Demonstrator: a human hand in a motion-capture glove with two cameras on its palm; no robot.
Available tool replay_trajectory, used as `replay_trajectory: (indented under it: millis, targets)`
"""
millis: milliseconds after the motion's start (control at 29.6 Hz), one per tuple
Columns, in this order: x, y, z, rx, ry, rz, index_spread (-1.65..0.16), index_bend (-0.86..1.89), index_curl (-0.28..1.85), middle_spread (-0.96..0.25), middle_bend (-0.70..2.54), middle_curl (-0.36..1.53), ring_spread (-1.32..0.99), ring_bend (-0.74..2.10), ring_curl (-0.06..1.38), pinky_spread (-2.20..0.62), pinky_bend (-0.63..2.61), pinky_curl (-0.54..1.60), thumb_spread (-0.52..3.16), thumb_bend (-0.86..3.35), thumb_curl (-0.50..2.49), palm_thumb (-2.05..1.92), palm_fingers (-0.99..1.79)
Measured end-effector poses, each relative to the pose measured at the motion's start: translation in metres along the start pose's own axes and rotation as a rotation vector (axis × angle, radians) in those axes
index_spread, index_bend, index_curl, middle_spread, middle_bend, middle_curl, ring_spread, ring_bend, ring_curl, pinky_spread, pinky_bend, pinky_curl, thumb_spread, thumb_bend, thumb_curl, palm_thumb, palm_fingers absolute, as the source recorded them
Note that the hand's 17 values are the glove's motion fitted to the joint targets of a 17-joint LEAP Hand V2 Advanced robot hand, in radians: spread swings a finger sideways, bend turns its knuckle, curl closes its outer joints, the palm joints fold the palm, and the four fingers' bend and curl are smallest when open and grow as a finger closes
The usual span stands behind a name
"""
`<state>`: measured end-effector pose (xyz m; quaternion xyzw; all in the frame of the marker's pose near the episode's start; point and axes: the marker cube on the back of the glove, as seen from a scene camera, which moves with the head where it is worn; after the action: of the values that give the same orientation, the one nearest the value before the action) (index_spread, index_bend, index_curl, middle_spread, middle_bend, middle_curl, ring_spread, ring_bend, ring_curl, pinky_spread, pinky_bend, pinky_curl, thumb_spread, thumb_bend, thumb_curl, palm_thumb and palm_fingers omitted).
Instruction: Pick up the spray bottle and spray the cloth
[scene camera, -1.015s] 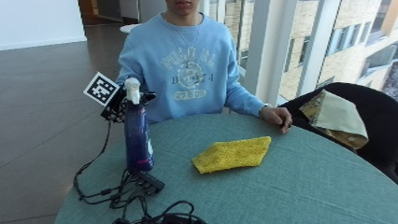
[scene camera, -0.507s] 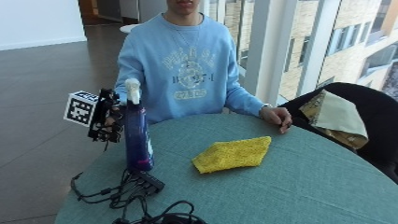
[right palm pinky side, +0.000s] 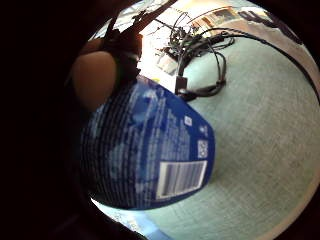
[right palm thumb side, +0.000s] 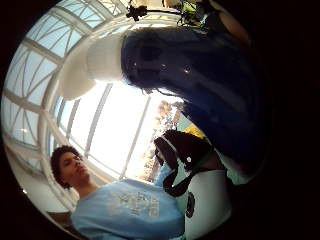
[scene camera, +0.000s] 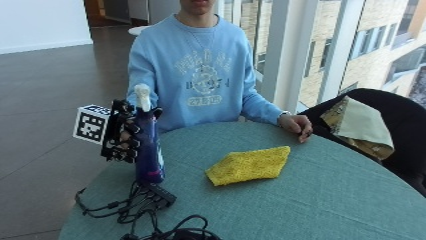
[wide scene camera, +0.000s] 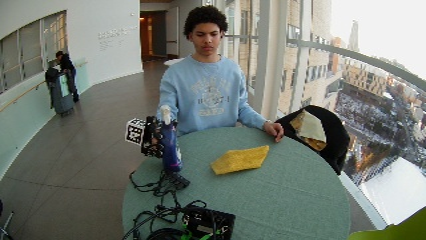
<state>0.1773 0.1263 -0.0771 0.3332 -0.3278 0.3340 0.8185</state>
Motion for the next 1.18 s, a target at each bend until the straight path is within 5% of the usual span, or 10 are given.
replay_trajectory:
  millis: [507, 1184]
  targets:
    - [-0.014, -0.014, 0.004, 0.034, 0.092, -0.102, -0.29, 0.12, 0.28, -0.09, 0.24, 0.41, -0.02, 0.42, 0.37, 0.27, 0.22, 0.34, 0.93, 0.04, 0.42, 0.84, 0.97]
    - [-0.090, -0.043, 0.067, -0.779, 0.287, -0.050, -0.23, 0.11, 0.29, -0.09, 0.27, 0.45, -0.01, 0.47, 0.39, 0.24, 0.21, 0.36, 0.84, -0.03, 0.52, 0.81, 1.09]
